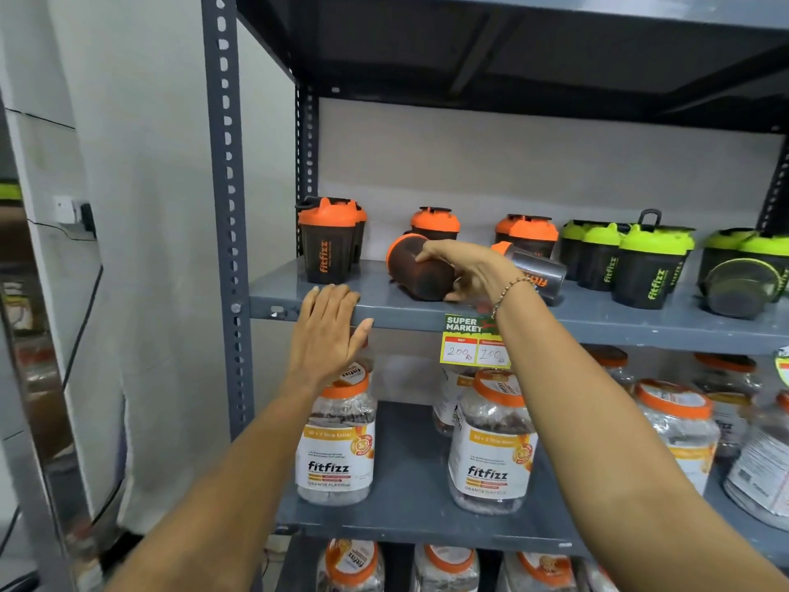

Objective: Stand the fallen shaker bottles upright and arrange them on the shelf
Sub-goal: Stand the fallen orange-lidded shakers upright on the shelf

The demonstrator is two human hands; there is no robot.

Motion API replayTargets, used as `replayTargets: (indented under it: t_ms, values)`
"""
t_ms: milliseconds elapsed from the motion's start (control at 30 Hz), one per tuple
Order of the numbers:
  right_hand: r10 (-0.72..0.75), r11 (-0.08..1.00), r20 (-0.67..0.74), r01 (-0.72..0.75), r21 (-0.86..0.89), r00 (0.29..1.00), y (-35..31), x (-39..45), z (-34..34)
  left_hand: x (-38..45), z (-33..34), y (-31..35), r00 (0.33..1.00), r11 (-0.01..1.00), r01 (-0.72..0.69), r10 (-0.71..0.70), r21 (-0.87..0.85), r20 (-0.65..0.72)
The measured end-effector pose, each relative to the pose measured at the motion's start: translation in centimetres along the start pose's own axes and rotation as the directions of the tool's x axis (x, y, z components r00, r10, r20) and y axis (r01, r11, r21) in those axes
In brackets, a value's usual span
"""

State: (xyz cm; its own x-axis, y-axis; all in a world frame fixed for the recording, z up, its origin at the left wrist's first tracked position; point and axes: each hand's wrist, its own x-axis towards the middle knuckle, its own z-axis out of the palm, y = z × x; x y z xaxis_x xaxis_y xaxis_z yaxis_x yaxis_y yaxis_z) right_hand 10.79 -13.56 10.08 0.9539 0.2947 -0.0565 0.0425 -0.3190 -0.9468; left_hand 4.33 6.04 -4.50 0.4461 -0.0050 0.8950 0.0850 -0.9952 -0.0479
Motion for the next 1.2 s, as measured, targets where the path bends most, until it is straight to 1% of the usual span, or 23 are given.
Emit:
replayTargets:
  t_ms: [67, 133, 200, 267, 300, 333, 400, 433, 500, 600, 667, 733, 800, 933, 1067, 1200]
  values:
    - [0.003, 0.993, 0.044, -0.008, 0.120, 0.999, 0.4, 0.3, -0.8, -0.3, 0.2, -0.1, 1.000, 1.000, 0.008, -0.008, 0.025, -0.014]
    - [-0.005, 0.953, 0.116, -0.030, 0.302, 0.993, 1.3, 0.6, -1.7, -0.3, 0.2, 0.1, 0.999, 1.000, 0.025, -0.025, 0.009, -0.031]
    - [-0.032, 0.869, 0.226, -0.085, 0.487, 0.974, 2.2, 0.9, -2.3, -0.2, 0.3, 0.2, 0.998, 0.999, 0.039, -0.039, -0.009, -0.045]
    - [-0.106, 0.741, 0.335, -0.150, 0.654, 0.936, 2.9, 1.0, -2.2, -0.3, 0.3, 0.1, 0.998, 0.999, 0.045, -0.046, -0.019, -0.043]
    - [-0.152, 0.685, 0.358, -0.163, 0.710, 0.921, 3.1, 1.0, -1.9, -0.3, 0.4, 0.1, 0.998, 0.998, 0.051, -0.051, -0.024, -0.036]
    - [-0.197, 0.635, 0.357, -0.158, 0.756, 0.913, 3.3, 1.0, -1.6, -0.4, 0.4, 0.2, 0.998, 0.998, 0.059, -0.060, -0.029, -0.026]
    - [-0.272, 0.555, 0.311, -0.116, 0.824, 0.911, 3.5, 1.2, -0.8, -0.5, 0.4, 0.4, 0.997, 0.996, 0.077, -0.078, -0.041, -0.018]
    - [-0.297, 0.549, 0.288, -0.084, 0.832, 0.910, 3.5, 1.2, -0.5, -0.5, 0.4, 0.5, 0.996, 0.995, 0.082, -0.084, -0.048, -0.023]
    - [-0.310, 0.625, 0.248, 0.000, 0.781, 0.918, 3.1, 1.3, 0.4, -0.5, 0.4, 0.5, 0.996, 0.995, 0.083, -0.085, -0.057, -0.038]
    - [-0.284, 0.781, 0.121, 0.156, 0.604, 0.951, 2.5, 1.9, 1.5, -0.4, 0.4, 0.4, 0.996, 0.997, 0.062, -0.065, -0.046, -0.054]
    - [-0.265, 0.890, 0.005, 0.242, 0.387, 0.964, 2.4, 2.6, 2.3, -0.3, 0.5, 0.3, 0.997, 0.998, 0.049, -0.051, -0.035, -0.056]
    - [-0.259, 0.952, -0.097, 0.271, 0.141, 0.961, 2.5, 3.4, 3.0, -0.2, 0.6, 0.3, 0.997, 0.999, 0.037, -0.039, -0.026, -0.070]
    - [-0.246, 0.969, -0.141, 0.248, -0.004, 0.959, 2.4, 4.1, 3.6, -0.3, 0.7, 0.2, 0.996, 0.999, 0.029, -0.030, -0.016, -0.080]
    - [-0.259, 0.955, -0.192, 0.221, -0.200, 0.947, 2.1, 5.2, 4.5, -0.4, 1.2, 0.0, 0.995, 1.000, 0.023, -0.022, 0.004, -0.092]
    - [-0.258, 0.945, -0.183, 0.209, -0.250, 0.949, 2.0, 5.8, 4.8, -0.3, 1.7, -0.2, 0.991, 1.000, 0.025, -0.025, 0.002, -0.131]
    - [-0.249, 0.933, -0.129, 0.202, -0.297, 0.960, 1.9, 5.3, 4.6, -0.3, 1.5, 0.1, 0.989, 0.998, 0.055, -0.058, -0.023, -0.135]
